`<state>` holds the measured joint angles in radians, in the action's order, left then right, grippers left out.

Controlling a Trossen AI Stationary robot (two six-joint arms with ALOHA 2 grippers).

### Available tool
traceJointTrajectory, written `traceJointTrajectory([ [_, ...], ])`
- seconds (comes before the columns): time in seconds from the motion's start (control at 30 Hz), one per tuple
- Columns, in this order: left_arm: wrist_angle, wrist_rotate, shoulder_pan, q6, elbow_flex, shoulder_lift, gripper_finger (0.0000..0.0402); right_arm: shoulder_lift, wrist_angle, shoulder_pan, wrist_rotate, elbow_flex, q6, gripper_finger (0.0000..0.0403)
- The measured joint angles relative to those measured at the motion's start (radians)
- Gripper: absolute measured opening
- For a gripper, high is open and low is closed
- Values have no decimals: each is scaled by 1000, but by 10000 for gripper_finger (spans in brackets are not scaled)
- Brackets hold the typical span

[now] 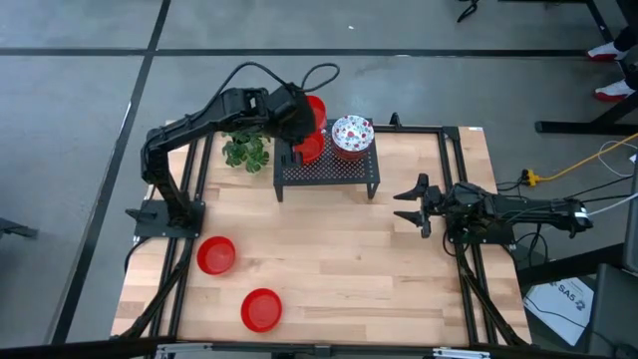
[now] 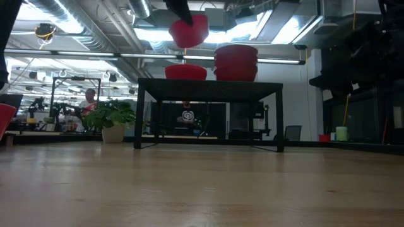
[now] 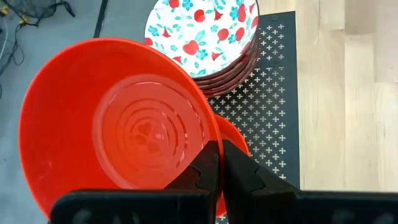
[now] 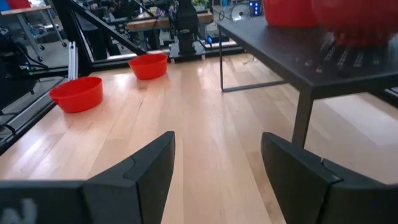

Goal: Pick & Place Mini bowls
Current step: Stack the top red bowl on the top of the red bowl on the shelf

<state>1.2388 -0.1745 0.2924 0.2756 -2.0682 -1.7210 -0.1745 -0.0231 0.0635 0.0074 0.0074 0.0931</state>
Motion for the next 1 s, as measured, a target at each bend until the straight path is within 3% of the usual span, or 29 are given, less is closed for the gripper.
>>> traceJointTrajectory([
  [0.37,78,21,-10,-3,0,-64,3,-70,1,0,-2,0,31,236],
  [1.0,135,62,-13,-56,0,-146,3,-72,2,0,-35,0,29,236],
])
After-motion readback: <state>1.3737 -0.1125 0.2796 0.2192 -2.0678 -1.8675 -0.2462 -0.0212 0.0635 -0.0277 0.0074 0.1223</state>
